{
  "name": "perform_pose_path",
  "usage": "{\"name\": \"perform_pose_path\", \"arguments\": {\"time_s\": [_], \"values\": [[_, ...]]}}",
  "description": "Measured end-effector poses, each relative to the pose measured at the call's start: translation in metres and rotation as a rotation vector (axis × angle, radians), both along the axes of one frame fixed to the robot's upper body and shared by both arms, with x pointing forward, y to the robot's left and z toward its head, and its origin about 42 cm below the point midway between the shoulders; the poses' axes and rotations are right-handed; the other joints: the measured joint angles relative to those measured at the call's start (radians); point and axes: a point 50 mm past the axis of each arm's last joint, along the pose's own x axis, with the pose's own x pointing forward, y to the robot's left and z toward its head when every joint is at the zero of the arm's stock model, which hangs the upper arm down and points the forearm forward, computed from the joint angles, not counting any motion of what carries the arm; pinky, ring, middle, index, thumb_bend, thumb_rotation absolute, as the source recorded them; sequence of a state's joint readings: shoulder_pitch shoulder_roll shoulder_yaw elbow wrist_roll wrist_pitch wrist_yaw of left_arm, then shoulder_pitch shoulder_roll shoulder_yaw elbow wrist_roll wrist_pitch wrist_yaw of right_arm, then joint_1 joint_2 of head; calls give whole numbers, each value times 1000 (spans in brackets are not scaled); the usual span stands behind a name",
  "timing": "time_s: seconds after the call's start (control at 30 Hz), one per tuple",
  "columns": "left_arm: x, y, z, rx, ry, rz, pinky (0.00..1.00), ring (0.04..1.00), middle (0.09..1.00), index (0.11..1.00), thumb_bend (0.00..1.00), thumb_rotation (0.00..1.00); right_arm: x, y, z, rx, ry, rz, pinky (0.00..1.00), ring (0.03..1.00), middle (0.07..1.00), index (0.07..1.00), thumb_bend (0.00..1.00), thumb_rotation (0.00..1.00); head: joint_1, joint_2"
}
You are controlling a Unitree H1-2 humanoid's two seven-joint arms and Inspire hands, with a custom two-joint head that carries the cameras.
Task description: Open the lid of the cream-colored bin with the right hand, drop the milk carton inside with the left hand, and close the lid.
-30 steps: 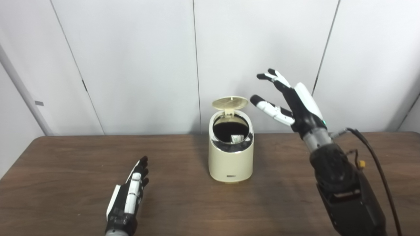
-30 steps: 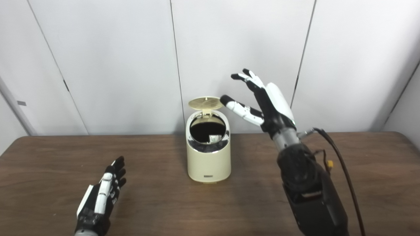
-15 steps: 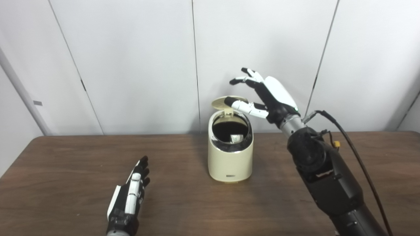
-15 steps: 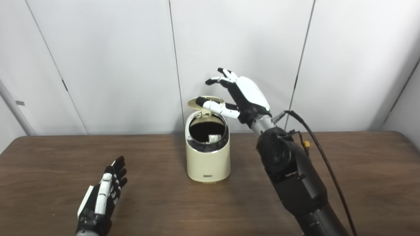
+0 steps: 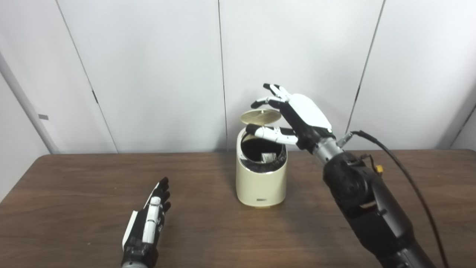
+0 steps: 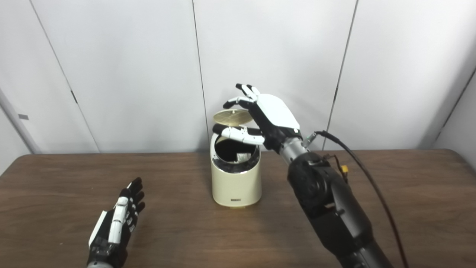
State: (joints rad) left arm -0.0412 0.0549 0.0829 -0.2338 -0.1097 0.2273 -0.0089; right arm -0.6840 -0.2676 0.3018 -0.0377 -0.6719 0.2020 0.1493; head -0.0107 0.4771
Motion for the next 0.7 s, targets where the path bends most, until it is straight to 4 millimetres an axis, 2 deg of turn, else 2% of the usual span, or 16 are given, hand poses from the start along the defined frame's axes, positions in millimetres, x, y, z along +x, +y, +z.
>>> {"name": "perform_pose_path", "arguments": {"time_s": [0.2,0.37,0.7], "values": [[0,0,0,1,-1,1,1000,999,994,1000,500,982,-14,-11,-6,3,-3,-14,924,1000,983,754,538,947,0,8],[0,0,0,5,-1,3,1000,1000,991,1000,508,986,-20,-21,-3,-5,-4,-33,930,1000,985,768,557,963,0,8],[0,0,1,9,-5,7,1000,999,996,1000,506,977,-25,-28,-16,-16,38,-55,940,1000,986,769,554,950,-2,23]]}}
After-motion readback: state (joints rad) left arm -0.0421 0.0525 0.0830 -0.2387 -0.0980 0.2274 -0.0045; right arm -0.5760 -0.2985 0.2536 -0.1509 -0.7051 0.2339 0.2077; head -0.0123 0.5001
